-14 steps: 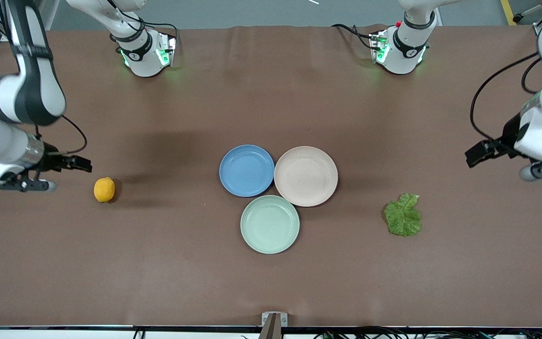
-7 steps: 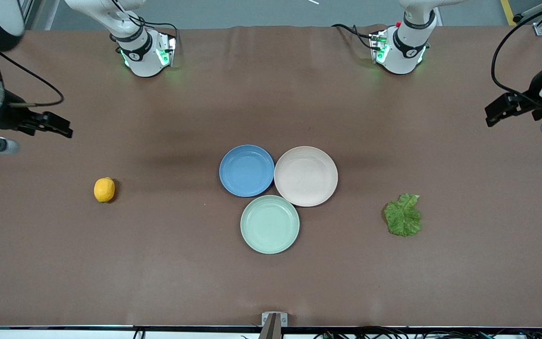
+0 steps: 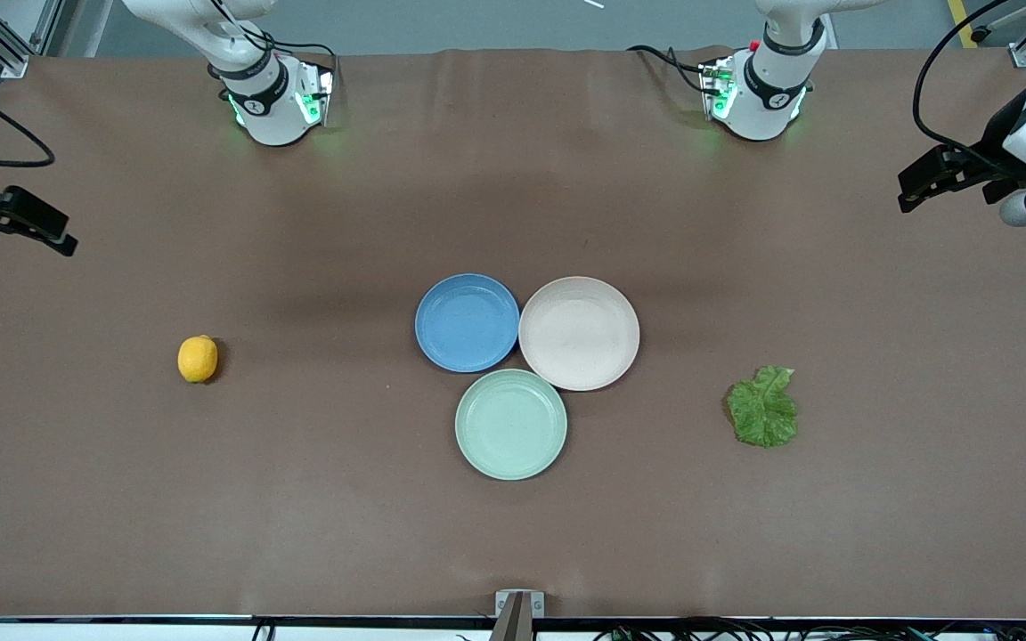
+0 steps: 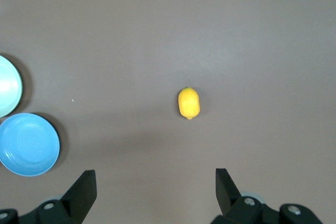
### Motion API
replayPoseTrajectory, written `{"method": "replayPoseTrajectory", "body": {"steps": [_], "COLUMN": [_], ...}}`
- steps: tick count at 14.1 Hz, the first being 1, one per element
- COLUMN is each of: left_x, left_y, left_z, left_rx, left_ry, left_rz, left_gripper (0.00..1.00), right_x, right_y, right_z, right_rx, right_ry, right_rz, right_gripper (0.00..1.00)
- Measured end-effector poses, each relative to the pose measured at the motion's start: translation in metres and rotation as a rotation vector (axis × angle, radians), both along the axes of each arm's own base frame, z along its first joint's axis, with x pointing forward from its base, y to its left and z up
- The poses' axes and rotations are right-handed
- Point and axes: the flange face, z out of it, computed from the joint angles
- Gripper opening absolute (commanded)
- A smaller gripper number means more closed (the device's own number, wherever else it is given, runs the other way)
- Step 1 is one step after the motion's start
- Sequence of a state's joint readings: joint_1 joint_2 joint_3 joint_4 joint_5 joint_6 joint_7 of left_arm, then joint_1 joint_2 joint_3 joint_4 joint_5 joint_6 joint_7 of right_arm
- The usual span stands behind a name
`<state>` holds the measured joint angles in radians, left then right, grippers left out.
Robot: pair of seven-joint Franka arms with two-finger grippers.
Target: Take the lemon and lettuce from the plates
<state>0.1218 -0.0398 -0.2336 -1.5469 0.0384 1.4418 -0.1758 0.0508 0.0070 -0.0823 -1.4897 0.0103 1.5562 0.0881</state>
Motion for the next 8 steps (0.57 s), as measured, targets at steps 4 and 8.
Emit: {"method": "replayPoseTrajectory", "body": {"steps": [4,8], "left_x": [0.000,0.000], "left_y": [0.000,0.002], "left_z": [-0.004,-0.008], "left_rx": [0.001,0.000], "left_ry": [0.008,0.016], "left_rz": [-0.005,-0.011], "left_gripper": [1.00,1.00], "right_x": [-0.001,-0.002], "right_y": [-0.018,-0.018], "right_z": [0.021,0.031], "right_rx": [-0.002,-0.003], "right_ry": [-0.044,-0.066], "right_rz": [-0.033,-0.032], "right_gripper": [1.00,1.00]}}
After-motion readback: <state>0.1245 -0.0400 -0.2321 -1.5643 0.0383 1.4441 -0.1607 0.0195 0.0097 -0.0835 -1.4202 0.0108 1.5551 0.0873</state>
